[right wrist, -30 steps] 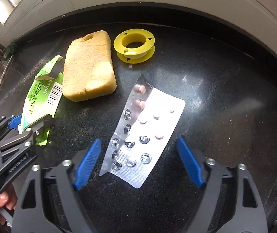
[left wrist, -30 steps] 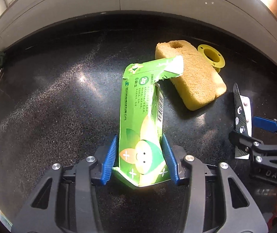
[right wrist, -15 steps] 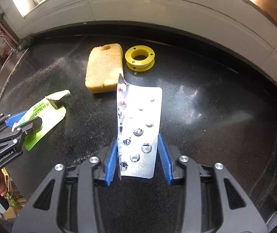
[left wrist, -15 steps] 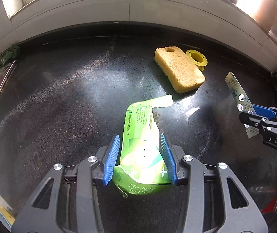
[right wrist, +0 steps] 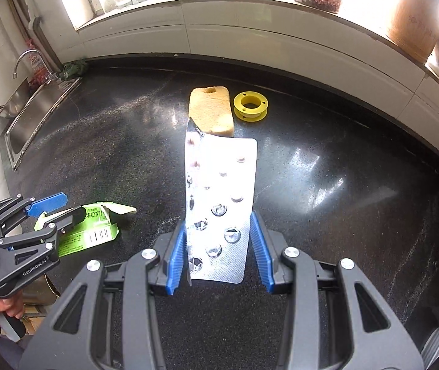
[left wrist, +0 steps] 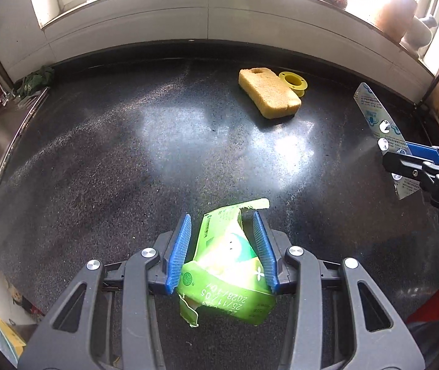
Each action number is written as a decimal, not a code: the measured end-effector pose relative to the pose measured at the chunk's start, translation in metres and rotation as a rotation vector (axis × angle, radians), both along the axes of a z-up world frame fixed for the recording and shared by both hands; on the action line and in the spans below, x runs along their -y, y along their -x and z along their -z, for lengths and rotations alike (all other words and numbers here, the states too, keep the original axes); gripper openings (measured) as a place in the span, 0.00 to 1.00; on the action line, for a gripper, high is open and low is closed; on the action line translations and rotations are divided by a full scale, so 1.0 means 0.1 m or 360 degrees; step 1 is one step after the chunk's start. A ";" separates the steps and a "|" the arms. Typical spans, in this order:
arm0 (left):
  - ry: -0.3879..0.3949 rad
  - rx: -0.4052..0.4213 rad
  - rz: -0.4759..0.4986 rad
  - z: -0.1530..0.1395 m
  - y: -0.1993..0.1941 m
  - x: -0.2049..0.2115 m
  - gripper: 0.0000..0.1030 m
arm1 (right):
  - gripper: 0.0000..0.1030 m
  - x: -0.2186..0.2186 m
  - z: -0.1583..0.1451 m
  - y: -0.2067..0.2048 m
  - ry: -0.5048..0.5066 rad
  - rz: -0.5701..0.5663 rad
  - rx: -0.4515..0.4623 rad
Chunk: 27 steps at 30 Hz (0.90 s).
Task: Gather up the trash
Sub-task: 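Carry the green snack packet and blister pack over the trash bin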
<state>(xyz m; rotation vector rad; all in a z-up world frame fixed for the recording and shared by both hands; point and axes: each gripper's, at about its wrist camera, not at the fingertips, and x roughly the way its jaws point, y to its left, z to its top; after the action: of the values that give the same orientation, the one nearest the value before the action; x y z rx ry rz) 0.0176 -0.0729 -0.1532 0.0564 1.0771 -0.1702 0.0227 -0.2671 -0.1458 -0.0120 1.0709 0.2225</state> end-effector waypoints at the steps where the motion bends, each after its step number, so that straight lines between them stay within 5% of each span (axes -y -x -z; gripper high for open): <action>1: 0.0001 0.0008 -0.0002 -0.02 0.03 -0.01 0.40 | 0.39 -0.01 -0.02 0.03 0.0000 0.0000 0.0007; 13: 0.0017 0.0118 -0.0172 -0.38 0.44 -0.60 0.40 | 0.39 -0.63 -0.23 0.15 -0.0011 -0.0224 0.0064; 21: -0.0019 0.0145 -0.0641 -0.52 1.04 -1.76 0.40 | 0.39 -2.09 -0.40 0.18 -0.0117 -0.0744 0.0060; 27: -0.0035 0.0060 -0.1077 -0.31 1.74 -2.74 0.40 | 0.39 -3.45 -0.39 0.52 -0.0214 -0.1225 -0.0052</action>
<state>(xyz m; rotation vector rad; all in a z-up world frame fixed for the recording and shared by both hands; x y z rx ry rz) -0.1565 0.2013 -0.1221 -0.2827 1.0076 0.4505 -0.0291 0.0782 -0.1066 -0.3039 1.0415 0.9899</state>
